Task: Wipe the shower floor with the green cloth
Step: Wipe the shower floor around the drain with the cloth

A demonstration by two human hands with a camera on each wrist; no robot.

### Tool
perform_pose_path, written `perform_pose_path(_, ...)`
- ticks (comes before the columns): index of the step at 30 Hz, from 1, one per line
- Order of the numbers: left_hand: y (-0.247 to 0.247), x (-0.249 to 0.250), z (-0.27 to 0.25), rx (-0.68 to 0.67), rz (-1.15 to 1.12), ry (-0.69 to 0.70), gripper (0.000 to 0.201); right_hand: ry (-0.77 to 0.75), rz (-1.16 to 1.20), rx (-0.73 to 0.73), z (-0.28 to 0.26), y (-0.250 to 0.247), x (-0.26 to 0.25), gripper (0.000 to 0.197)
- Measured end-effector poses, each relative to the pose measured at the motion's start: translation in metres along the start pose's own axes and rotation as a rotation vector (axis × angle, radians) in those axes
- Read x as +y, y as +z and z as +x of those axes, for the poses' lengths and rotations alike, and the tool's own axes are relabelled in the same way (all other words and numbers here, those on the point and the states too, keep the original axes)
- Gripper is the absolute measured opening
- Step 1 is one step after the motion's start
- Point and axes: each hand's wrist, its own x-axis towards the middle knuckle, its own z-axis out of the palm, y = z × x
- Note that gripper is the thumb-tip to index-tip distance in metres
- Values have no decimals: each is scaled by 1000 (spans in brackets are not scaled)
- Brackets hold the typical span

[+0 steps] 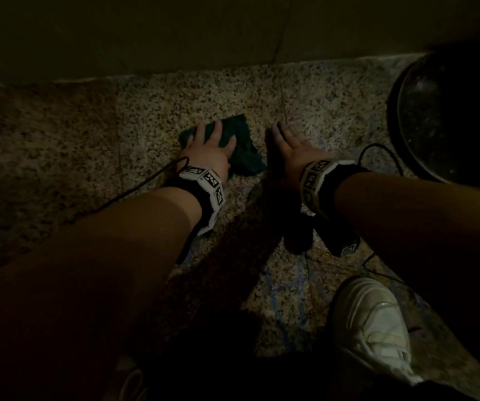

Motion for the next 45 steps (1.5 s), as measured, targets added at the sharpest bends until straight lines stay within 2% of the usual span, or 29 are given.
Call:
perform_pose_path(4,20,0,-17,28,88,56,56,-17,2,-18,-3,-3,-1,102)
perform_pose_path(7,29,3,-24,7,126,88,57,-35,-6,-5,-4,-4,-1,97)
perform_pose_path(14,13,7,-13,-8,212,76,66,-19,-38,-41,-5,-6,-5,102)
perform_pose_path(23,-17,33,3,-19,123,-6,67,-52,-32,-58,-4,-7,-1,115)
perform_pose_path(26,-8,21,2,20,88,66,64,-57,19,-56,-3,-10,-3,117)
perform_pose_path(28,0,3,0,64,34,119,73,-67,70,-24,-4,-12,-6,111)
perform_pose_path(30,6,-19,-6,120,-25,128,92,-99,28,73,-7,-16,-10,100)
perform_pose_path(32,10,-43,-14,146,-48,71,108,-180,-98,162,-7,-19,-18,87)
perform_pose_path(33,12,-53,-17,140,-48,22,111,-230,-150,162,-7,-21,-24,79)
perform_pose_path(35,16,-68,-20,101,-30,-80,108,-293,-205,99,-2,-21,-37,67)
perform_pose_path(38,24,-77,-20,78,-41,-145,94,-268,-198,15,8,-20,-52,61)
perform_pose_path(42,27,-73,-18,94,-71,-158,79,-240,-273,-11,5,-16,-51,57)
perform_pose_path(45,22,-64,-15,127,-43,-115,75,-222,-286,-16,-10,7,-31,57)
